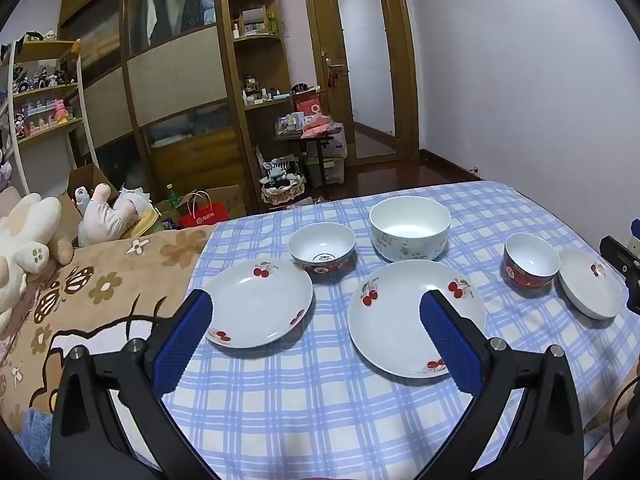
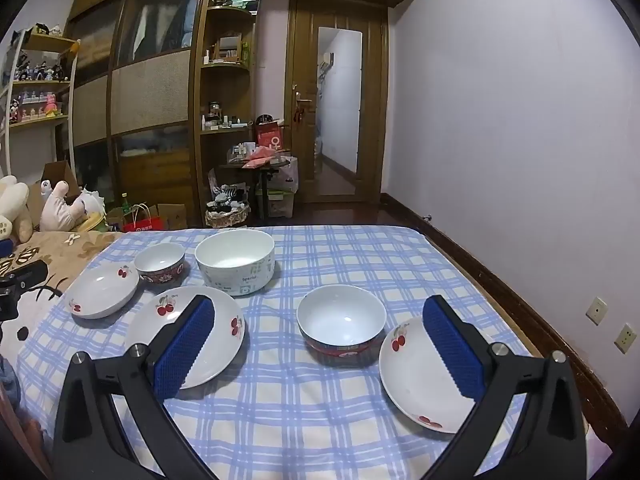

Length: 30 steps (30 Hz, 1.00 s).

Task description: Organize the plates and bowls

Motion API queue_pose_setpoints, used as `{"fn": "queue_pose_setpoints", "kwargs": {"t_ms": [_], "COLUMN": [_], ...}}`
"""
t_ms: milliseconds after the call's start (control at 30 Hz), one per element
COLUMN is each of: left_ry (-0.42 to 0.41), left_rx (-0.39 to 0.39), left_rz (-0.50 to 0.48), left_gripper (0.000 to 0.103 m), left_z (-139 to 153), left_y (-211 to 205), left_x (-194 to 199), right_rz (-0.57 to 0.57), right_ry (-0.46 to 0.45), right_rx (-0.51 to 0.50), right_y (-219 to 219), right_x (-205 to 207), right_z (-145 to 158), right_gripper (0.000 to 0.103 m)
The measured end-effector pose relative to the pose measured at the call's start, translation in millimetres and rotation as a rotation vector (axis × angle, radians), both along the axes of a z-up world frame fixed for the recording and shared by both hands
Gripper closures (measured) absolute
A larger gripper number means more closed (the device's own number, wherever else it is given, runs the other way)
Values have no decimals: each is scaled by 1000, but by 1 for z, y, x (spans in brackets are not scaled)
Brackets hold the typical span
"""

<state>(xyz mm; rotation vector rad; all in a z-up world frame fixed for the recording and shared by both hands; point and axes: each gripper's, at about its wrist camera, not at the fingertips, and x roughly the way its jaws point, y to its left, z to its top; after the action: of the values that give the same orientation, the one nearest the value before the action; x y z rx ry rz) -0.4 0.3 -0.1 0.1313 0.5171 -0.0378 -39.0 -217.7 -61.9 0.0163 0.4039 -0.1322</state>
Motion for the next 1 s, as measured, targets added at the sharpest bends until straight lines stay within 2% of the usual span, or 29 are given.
{"fn": "queue_pose_setpoints", "kwargs": {"t_ms": [1000], "left_ry": [-2], "left_rx": [-2], "left_rz": [-4], "left_gripper": [1], "left_z": [1], "left_y": [-3], "left_x": [-2], "right_rz": [-6], "right_ry": [-12], "right_rx": [-10], "right_y": [-1], "right_x": [0], "right_z": [0], "right_gripper": [0]}}
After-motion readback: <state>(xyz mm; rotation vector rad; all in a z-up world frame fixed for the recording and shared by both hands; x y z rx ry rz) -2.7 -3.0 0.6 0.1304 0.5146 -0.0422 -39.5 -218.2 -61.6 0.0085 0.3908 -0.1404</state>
